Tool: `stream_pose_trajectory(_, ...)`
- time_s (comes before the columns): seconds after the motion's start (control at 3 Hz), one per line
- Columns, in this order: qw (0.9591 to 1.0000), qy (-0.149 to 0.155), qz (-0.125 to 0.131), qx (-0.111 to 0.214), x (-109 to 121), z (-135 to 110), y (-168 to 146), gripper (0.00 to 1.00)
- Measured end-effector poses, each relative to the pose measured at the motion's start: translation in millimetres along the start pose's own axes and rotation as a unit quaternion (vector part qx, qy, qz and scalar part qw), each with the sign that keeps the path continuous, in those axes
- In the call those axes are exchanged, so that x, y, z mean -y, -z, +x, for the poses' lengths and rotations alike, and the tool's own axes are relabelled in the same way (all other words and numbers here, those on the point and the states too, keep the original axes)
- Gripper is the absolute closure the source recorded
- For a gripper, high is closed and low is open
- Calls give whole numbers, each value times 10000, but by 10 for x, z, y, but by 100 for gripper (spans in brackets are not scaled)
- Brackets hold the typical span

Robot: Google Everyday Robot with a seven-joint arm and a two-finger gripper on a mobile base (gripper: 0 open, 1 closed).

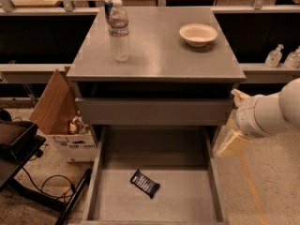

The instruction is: Pick rxbar blueberry from middle drawer and place on counter

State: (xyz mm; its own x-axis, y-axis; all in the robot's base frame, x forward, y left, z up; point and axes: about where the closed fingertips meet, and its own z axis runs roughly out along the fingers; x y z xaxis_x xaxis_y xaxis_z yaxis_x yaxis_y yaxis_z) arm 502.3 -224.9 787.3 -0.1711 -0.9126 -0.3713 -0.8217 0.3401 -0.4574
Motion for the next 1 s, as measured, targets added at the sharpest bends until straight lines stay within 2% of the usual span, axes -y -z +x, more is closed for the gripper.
stream_pose_trajectory(0.33,9997,-145,-134,111,-207,45,-328,0)
stream_pose_trajectory(1.0,9938,-767,-674,438,-1119,377,-1572,0)
